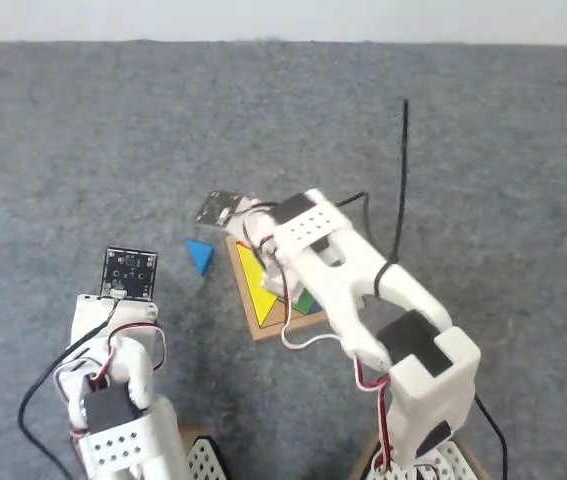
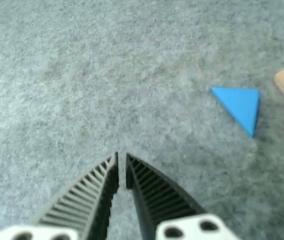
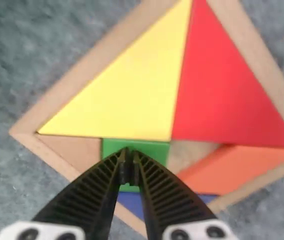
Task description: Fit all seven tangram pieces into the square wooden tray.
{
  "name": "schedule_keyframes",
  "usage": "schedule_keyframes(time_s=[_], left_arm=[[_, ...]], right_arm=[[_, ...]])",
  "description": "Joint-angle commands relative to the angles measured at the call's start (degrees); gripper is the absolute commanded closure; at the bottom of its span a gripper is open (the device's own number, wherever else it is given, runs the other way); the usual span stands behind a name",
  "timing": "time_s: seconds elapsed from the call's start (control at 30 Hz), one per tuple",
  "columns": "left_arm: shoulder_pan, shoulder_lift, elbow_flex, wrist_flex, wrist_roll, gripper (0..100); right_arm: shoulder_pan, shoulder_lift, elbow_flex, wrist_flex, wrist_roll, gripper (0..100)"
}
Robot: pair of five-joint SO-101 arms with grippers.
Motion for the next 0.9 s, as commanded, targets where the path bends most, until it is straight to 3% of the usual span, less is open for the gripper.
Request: schedule_keyframes(time_s=[0.0, 0.3, 0.53, 0.6, 0.87], left_arm=[[0.09, -0.88, -0.48, 0.35, -0.79, 97], [0.09, -0.97, -0.48, 0.35, -0.79, 97], [0.35, -0.79, -2.59, 0.35, 0.00, 96], [0.35, -0.70, -3.47, 0.35, 3.16, 94], [2.99, -0.53, -9.45, 0.62, 9.93, 91]], right_arm=[[4.26, -6.46, -5.63, 5.32, 0.70, 97.7], [9.89, -26.24, 1.32, 8.13, 0.53, 97.9], [10.07, -40.66, 28.66, -15.16, -2.29, 97.6], [10.07, -42.07, 34.29, -21.05, -2.99, 97.5], [12.97, -42.24, 38.59, -26.59, -9.85, 97.5]])
